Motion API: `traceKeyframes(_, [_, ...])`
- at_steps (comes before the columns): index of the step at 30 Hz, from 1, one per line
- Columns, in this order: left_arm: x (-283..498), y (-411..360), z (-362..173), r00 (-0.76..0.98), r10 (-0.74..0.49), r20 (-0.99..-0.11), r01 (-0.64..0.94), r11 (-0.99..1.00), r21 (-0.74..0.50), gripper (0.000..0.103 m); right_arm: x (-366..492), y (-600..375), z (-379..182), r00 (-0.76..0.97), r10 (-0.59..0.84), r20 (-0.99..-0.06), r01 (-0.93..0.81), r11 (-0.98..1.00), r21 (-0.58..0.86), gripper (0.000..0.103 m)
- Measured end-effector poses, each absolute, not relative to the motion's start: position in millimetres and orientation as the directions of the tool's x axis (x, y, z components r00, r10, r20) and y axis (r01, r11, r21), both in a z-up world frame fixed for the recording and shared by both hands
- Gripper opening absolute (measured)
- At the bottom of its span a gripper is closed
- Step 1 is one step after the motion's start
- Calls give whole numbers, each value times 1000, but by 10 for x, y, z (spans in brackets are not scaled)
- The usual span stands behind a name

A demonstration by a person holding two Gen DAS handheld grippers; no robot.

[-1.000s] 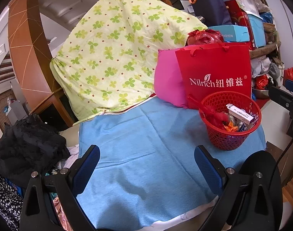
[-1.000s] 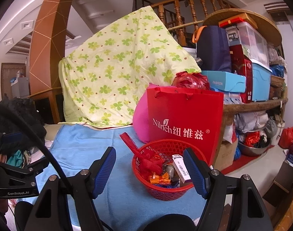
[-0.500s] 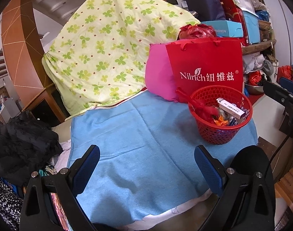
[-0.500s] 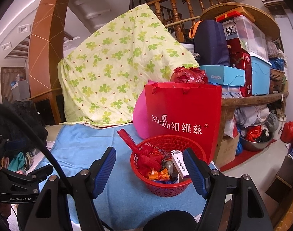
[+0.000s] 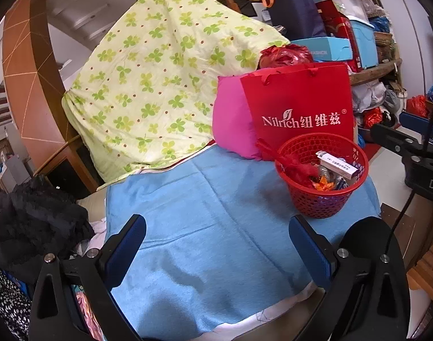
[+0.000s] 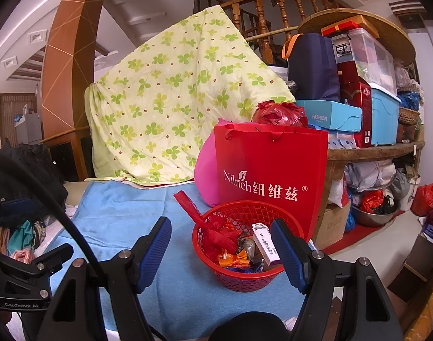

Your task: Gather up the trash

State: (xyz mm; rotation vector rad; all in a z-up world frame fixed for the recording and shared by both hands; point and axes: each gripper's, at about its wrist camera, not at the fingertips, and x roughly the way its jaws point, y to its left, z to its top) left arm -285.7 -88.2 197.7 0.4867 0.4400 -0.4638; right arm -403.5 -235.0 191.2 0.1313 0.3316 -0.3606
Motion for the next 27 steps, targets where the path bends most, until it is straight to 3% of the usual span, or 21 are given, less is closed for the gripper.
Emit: traceKeyframes(27, [-2523,-1059,1783,781,-317,-538,538,778,323,100,-3729,-2558,1783,854,-342,-393,394,917,59,76])
